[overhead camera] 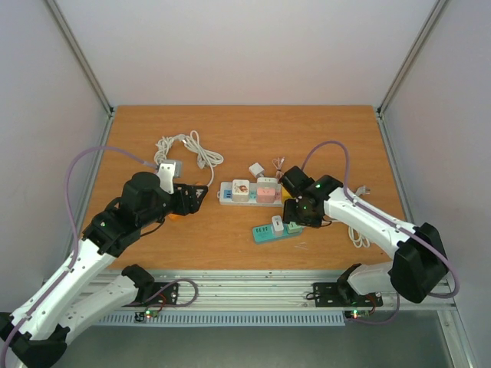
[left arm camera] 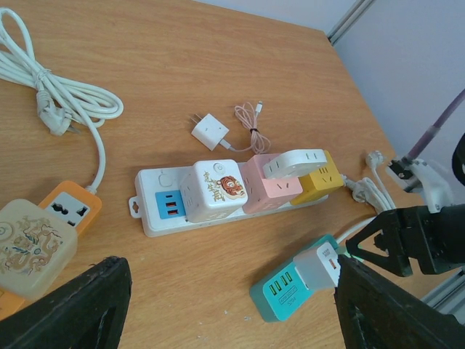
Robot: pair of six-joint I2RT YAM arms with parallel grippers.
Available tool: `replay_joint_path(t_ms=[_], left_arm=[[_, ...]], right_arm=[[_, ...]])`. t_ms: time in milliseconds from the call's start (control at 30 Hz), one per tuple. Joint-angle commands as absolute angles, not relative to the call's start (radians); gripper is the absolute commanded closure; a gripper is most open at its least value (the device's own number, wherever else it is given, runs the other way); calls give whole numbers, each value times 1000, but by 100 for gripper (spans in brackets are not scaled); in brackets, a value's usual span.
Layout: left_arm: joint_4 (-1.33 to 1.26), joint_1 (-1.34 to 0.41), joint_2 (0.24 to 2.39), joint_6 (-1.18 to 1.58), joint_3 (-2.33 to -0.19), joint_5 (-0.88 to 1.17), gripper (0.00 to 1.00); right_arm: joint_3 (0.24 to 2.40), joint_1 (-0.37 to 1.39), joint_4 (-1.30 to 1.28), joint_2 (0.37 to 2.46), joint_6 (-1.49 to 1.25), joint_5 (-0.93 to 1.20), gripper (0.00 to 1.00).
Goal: Insert the plug
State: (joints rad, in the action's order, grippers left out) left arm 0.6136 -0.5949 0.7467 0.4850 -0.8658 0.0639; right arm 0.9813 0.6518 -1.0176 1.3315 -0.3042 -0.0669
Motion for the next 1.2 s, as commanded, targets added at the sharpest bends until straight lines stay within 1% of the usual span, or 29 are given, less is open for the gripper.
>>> replay_joint_path(t_ms=[0, 100, 400, 533, 700, 733, 800, 933, 1000, 1067, 1167], left_arm=[[591, -588, 750, 475, -867, 74, 23], [592, -587, 750, 474, -867, 72, 23], [590, -586, 744, 478, -865, 66, 23], [593, -585, 742, 479, -864, 65, 23], [597, -586, 731, 480, -861, 60, 23], [597, -586, 729, 480, -861, 59, 23], [600, -586, 726, 478, -861, 57, 23], [604, -584, 725, 476, -862, 51, 23], [605, -584, 726, 470, -866, 44, 23], [614, -583, 726, 466, -871, 30, 23], [626, -582, 722, 462, -877, 4, 23]], right_arm=[[964, 657, -989, 1369, -267, -43, 35], [947, 658, -961, 1390, -264, -22, 39], [888, 658, -932, 1430, -313, -39, 60], [858, 657, -910, 1451, -330, -32, 63], [836, 657, -897, 1478, -325, -36, 64], [839, 657, -904, 1475, -324, -43, 63], [873, 657, -945, 1460, -323, -74, 59], [968, 661, -1032, 1380, -300, -123, 37], [1028, 661, -1070, 1339, -278, -136, 28], [1089, 661, -1097, 1305, -258, -152, 24], [1196, 660, -1121, 1291, -227, -186, 22]])
